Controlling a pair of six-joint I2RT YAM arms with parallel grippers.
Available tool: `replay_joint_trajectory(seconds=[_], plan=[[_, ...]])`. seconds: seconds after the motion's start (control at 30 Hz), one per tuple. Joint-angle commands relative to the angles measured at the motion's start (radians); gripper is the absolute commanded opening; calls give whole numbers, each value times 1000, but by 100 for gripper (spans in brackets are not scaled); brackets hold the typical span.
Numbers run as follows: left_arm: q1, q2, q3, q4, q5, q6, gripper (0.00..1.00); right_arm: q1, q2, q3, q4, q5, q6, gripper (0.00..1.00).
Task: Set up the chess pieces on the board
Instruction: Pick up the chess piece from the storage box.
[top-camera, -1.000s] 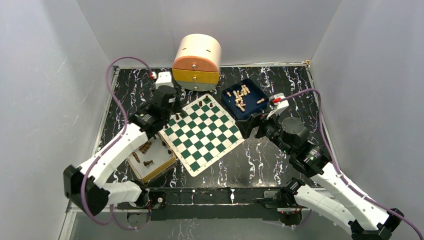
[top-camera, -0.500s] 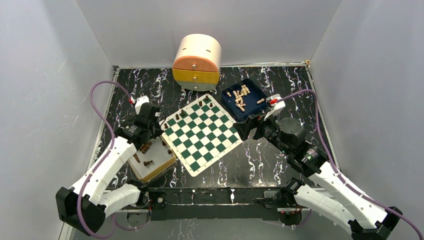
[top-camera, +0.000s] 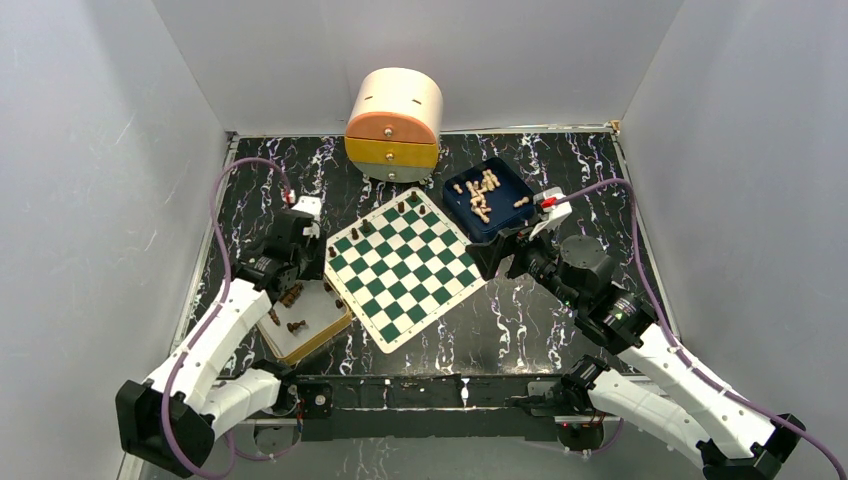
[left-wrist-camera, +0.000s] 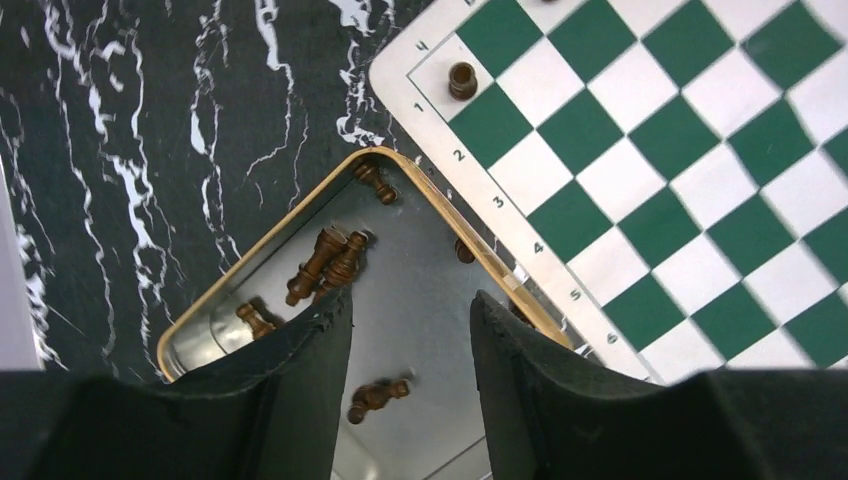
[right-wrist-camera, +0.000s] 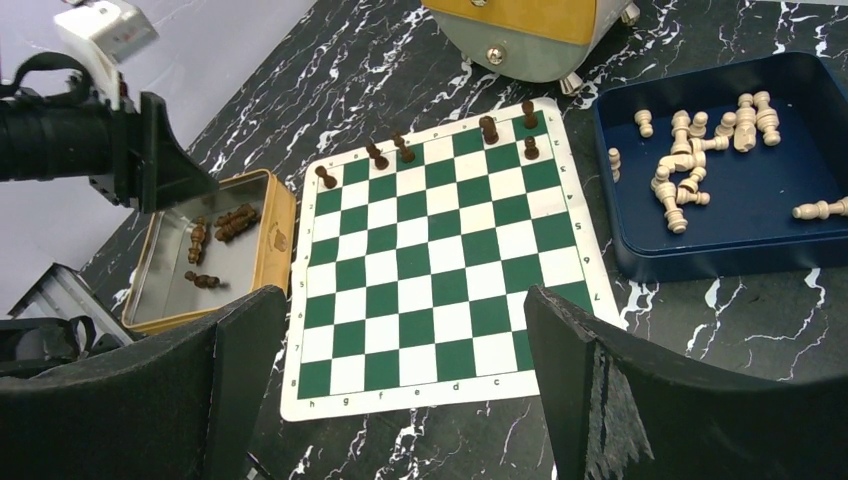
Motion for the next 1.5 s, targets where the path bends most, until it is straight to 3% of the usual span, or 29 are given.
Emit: replay_joint_trajectory(seconds=[0.0,0.23,0.33,0.4,0.53,0.73,0.9,0.97,1.07,1.2,1.33,1.47], plan=[[13,-4,-25,38,143,320,43,0,-7,9,70,-17,-13,99],[7,-138,-165,164,346,614,43,0,-18,-1,85,-25,-21,99],[16,-113,-196,188,371,641,44,0,-14,-2,95,-35,-26,99],[19,-109,-203,176,465,679,45,-1,-11,5,97,-43,-29,99],[21,-193,-239,244,557,616,51,-1,-14,12,108,-65,-31,99],[22,-195,-180,238,454,490,50,0,-46,-2,115,-70,-23,99],[22,-271,-176,195,471,567,54,0,-79,-23,120,-78,-20,99],[24,-318,-186,200,416,592,57,1,-85,-20,113,-72,-25,99],[25,-322,-188,113,401,673,60,0,-93,-21,112,-67,-32,99],[33,-331,-222,140,411,718,62,0,-107,-32,110,-65,-32,99],[99,-247,-252,155,490,775,62,0,-118,-55,126,-73,-29,99],[271,-148,-244,172,700,828,59,-1,-127,-53,111,-59,-40,99]])
